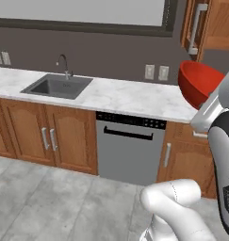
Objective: Move the bowls from the cabinet to the plates on the dining table.
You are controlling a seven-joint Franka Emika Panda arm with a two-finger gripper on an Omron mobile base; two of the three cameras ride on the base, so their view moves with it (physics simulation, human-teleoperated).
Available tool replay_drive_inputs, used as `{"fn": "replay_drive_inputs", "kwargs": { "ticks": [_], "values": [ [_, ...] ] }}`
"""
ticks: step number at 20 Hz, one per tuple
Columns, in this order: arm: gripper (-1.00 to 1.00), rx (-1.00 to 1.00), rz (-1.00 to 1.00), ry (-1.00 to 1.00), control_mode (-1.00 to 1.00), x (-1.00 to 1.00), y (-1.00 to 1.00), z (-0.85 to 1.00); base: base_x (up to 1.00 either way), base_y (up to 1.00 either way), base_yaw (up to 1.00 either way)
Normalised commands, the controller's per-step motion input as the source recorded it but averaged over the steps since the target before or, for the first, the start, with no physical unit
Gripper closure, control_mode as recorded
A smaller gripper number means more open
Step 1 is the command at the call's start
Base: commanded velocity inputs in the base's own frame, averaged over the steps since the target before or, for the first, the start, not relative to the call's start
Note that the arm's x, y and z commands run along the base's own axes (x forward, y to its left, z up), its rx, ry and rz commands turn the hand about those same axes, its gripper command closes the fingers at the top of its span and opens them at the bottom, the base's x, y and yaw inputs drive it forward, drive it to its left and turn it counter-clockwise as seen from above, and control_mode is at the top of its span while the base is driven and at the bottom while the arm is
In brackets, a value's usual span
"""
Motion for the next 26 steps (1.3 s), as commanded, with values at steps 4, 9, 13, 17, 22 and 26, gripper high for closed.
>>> {"fn": "replay_drive_inputs", "kwargs": {
  "ticks": [4, 9, 13, 17, 22, 26],
  "values": [
    [1.0, 0.0, 0.0, 0.0, 1.0, 0.0, 0.0, 0.0, 0.0, 0.46, 0.34],
    [1.0, 0.0, 0.0, 0.0, 1.0, 0.0, 0.0, 0.0, 0.01, 0.44, 0.34],
    [1.0, 0.0, 0.0, 0.0, 1.0, 0.0, 0.0, 0.0, 0.06, 0.38, 0.34],
    [1.0, 0.0, 0.0, 0.0, 1.0, 0.0, 0.0, 0.0, 0.13, 0.31, 0.34],
    [1.0, 0.0, 0.0, 0.0, 1.0, 0.0, 0.0, 0.0, 0.27, 0.25, 0.33],
    [1.0, 0.0, 0.0, 0.0, 1.0, 0.0, 0.0, 0.0, 0.47, 0.16, 0.31]
  ]
}}
